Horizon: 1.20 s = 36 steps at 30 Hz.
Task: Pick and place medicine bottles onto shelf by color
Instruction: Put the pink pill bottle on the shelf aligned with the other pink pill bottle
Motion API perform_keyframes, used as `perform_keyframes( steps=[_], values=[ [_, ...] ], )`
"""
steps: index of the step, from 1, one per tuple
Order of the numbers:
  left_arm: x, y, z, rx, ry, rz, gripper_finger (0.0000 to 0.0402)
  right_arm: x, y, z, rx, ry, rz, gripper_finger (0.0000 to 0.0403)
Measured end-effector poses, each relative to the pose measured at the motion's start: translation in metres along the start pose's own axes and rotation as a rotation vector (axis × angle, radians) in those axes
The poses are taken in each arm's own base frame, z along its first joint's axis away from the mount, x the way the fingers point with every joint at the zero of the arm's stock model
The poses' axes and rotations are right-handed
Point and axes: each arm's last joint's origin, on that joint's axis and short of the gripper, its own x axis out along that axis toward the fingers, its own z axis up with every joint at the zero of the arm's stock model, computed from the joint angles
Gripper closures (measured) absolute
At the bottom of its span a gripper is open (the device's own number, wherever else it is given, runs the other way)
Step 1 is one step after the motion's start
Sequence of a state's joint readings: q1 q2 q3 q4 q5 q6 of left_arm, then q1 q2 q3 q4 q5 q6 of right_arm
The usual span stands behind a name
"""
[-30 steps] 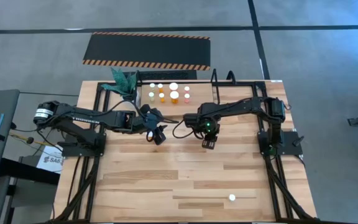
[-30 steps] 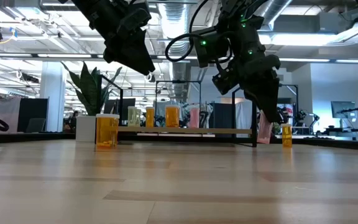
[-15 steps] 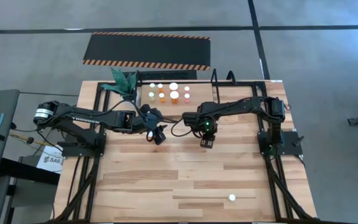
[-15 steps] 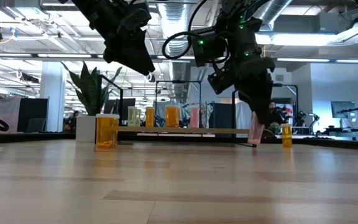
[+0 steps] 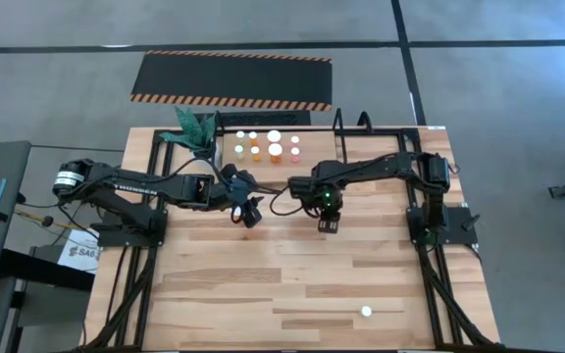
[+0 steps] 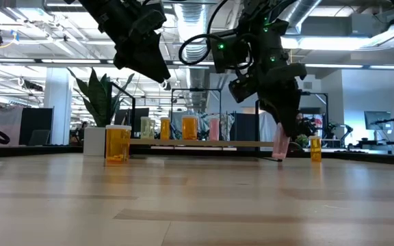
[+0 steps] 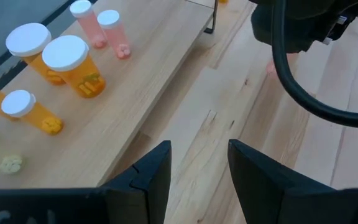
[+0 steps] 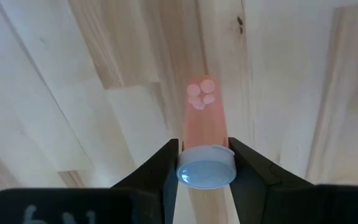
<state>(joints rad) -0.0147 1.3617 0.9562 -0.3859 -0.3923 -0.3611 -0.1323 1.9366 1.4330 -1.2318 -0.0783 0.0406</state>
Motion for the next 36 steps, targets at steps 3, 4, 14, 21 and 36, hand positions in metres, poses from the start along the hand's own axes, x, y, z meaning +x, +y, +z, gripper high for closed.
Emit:
perform_keyframes(
  steps=[3, 4, 14, 21, 36],
  values=[
    [0.000, 0.000, 0.000, -0.001, -0.006, 0.015, 0.0255, 0.004, 0.000, -0.003, -0.007, 0.024, -0.014, 0.0267],
    [0.000, 0.001, 0.000, -0.005, -0.007, 0.019, 0.0255, 0.006, -0.001, -0.004, -0.009, 0.034, -0.015, 0.0267],
    [0.000, 0.001, 0.001, -0.050, -0.016, 0.033, 0.0255, 0.016, -0.002, -0.011, 0.015, 0.070, -0.018, 0.0265],
    [0.000, 0.001, 0.001, -0.060, -0.016, 0.033, 0.0255, 0.016, -0.002, -0.010, 0.018, 0.058, -0.019, 0.0259],
    [0.000, 0.001, 0.001, -0.045, -0.015, 0.035, 0.0255, 0.016, -0.003, -0.009, 0.023, 0.051, -0.022, 0.0200]
  ],
)
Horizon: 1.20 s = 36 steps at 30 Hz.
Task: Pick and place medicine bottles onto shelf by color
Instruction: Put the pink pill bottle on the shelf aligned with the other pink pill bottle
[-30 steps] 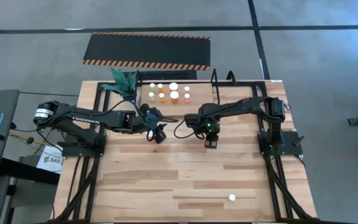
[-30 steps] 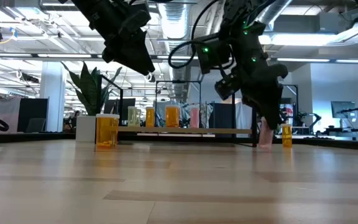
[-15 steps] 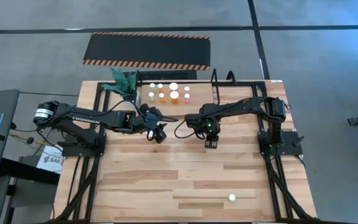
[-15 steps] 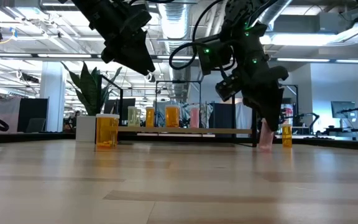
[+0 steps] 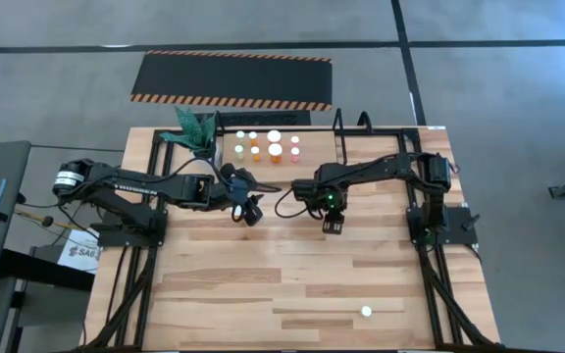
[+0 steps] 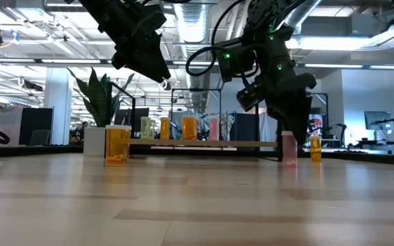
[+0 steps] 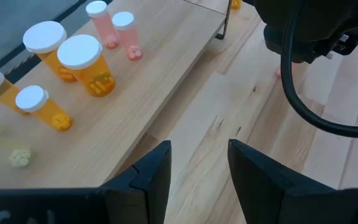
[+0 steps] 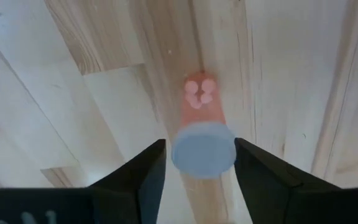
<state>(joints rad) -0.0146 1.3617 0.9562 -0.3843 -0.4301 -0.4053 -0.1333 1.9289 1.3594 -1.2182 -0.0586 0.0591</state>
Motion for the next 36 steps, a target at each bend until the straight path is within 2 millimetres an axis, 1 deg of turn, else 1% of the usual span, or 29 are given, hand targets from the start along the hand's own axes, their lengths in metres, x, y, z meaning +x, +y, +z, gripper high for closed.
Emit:
perform_keyframes(
  steps=[6, 8, 10, 14, 18, 21, 24, 31, 34, 36],
  values=[
    [0.000, 0.000, 0.000, 0.000, 0.000, 0.000, 0.0255, -0.008, 0.000, -0.002, 0.020, 0.027, -0.004, 0.0177],
    [0.000, 0.000, 0.000, -0.005, 0.000, 0.000, 0.0255, -0.012, 0.000, -0.006, 0.026, 0.026, -0.010, 0.0173],
    [0.000, 0.000, 0.000, -0.018, 0.000, 0.000, 0.0255, -0.016, 0.000, -0.014, 0.042, -0.002, -0.029, 0.0173],
    [0.000, 0.000, 0.000, -0.038, -0.005, 0.004, 0.0255, -0.017, -0.002, -0.035, 0.093, -0.076, -0.052, 0.0173],
    [0.000, 0.002, 0.005, -0.064, -0.024, 0.009, 0.0255, -0.015, -0.004, -0.056, 0.145, -0.180, -0.037, 0.0173],
    [0.000, 0.003, 0.009, -0.075, -0.046, 0.004, 0.0255, -0.014, -0.005, -0.065, 0.162, -0.254, -0.048, 0.0173],
    [0.000, 0.003, 0.011, -0.069, -0.059, -0.010, 0.0255, -0.012, -0.004, -0.067, 0.154, -0.286, -0.050, 0.0173],
    [0.000, 0.003, 0.011, -0.064, -0.054, -0.012, 0.0255, -0.011, 0.002, -0.061, -0.078, -0.325, -0.081, 0.0173],
    [0.000, 0.003, 0.011, -0.063, -0.051, -0.010, 0.0255, -0.012, 0.002, -0.058, -0.138, -0.356, -0.093, 0.0173],
    [0.000, 0.003, 0.010, -0.060, -0.045, -0.008, 0.0255, -0.013, 0.000, -0.056, -0.143, -0.371, -0.095, 0.0173]
  ],
)
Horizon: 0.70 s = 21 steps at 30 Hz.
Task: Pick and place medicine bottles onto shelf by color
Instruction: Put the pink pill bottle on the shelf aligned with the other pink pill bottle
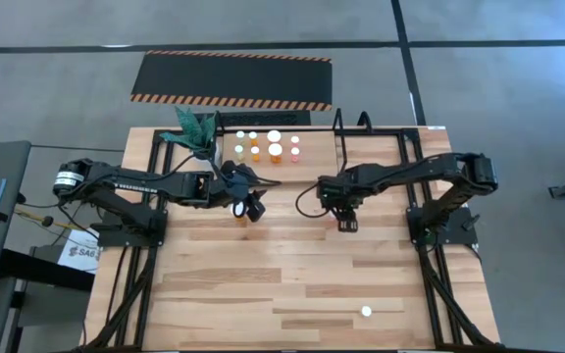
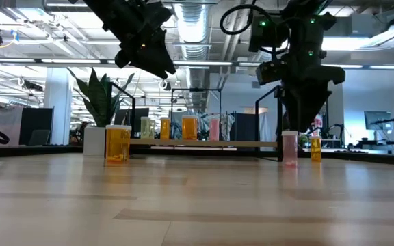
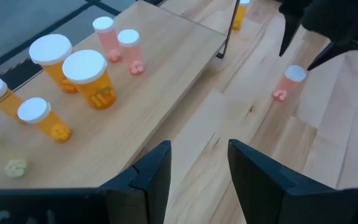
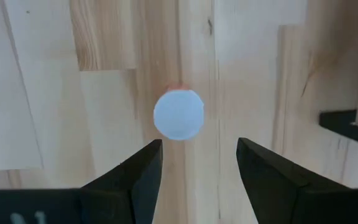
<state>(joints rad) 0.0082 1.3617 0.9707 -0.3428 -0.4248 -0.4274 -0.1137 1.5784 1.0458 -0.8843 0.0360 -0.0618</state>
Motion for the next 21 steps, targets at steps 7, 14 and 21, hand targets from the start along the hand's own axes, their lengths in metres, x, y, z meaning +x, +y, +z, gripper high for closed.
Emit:
perform_keyframes(
  steps=[7, 14, 21],
  values=[
    [0.000, 0.000, -0.001, 0.003, 0.006, 0.003, 0.0255, 0.000, -0.002, 0.005, -0.059, -0.053, -0.001, 0.0173],
    [0.000, 0.001, -0.001, 0.006, 0.011, 0.005, 0.0255, 0.005, 0.000, 0.008, -0.093, -0.059, 0.012, 0.0173],
    [0.000, 0.001, -0.001, 0.008, 0.016, 0.007, 0.0255, 0.022, 0.003, 0.013, -0.099, -0.022, 0.078, 0.0173]
  ],
)
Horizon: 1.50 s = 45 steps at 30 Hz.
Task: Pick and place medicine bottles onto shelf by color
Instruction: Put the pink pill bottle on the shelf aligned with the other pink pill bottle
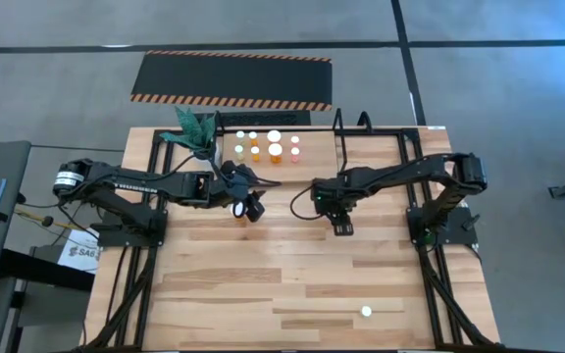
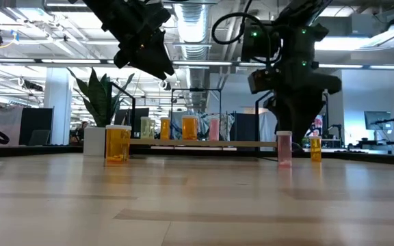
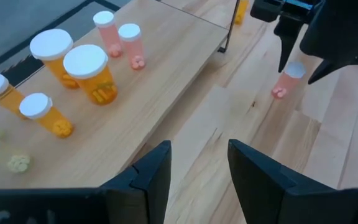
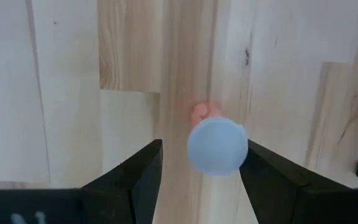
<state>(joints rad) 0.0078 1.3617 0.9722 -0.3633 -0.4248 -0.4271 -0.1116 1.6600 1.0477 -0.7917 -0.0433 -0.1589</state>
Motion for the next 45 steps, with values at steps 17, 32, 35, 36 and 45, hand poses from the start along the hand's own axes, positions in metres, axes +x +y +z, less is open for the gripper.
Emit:
perform_keyframes(
  steps=[17, 32, 35, 36, 45],
  values=[
    [0.000, 0.000, -0.001, 0.003, 0.008, 0.004, 0.0255, -0.004, -0.001, 0.005, -0.011, -0.062, -0.009, 0.0202],
    [0.000, 0.000, -0.002, 0.006, 0.021, -0.013, 0.0255, -0.008, -0.004, 0.007, -0.006, -0.062, -0.008, 0.0273],
    [0.000, 0.001, -0.003, 0.014, 0.038, -0.006, 0.0255, -0.015, -0.008, 0.013, -0.032, -0.089, -0.056, 0.0257],
    [0.000, 0.001, -0.004, 0.018, 0.046, -0.002, 0.0255, -0.017, -0.010, 0.015, -0.040, -0.093, -0.076, 0.0253],
    [0.000, 0.002, -0.007, 0.025, 0.072, 0.007, 0.0255, -0.048, -0.038, 0.041, -0.012, -0.295, -0.194, 0.0262]
  ],
)
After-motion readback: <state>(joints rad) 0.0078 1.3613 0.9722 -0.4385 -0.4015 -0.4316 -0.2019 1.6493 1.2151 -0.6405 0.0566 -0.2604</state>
